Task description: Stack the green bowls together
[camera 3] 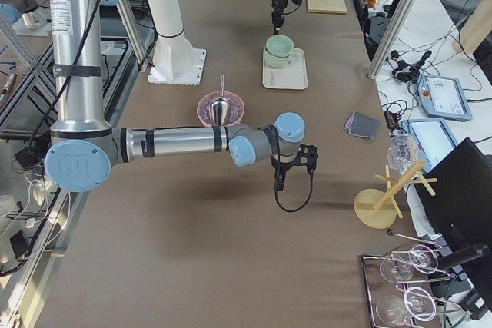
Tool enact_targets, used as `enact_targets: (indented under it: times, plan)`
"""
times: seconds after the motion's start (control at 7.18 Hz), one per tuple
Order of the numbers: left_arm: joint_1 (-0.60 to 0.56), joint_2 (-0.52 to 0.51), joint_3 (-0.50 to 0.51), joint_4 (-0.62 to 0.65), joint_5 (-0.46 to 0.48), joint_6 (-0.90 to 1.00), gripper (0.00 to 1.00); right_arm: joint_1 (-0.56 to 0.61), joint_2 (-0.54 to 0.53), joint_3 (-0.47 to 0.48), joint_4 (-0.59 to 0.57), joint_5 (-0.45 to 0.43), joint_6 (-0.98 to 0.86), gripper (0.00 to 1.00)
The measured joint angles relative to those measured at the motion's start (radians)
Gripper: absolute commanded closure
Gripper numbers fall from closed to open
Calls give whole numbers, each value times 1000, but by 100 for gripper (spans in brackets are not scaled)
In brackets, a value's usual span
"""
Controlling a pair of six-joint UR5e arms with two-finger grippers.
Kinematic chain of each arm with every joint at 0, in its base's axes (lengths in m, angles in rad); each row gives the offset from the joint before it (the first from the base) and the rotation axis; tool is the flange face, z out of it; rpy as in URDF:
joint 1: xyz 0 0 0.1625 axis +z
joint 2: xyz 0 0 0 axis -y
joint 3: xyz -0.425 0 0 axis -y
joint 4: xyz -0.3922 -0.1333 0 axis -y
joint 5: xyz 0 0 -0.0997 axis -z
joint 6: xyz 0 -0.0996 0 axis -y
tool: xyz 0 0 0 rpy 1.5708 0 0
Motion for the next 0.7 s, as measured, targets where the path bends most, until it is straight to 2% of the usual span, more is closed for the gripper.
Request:
enact_targets:
  times: [0.42,0.7]
  plan:
    - [10,13,-9,-15,28,9,2,6,-4,0,-1,4,-10,0]
    - [-26,136,-99,37,32,188,2,20,-16,-5,0,17,-67,0]
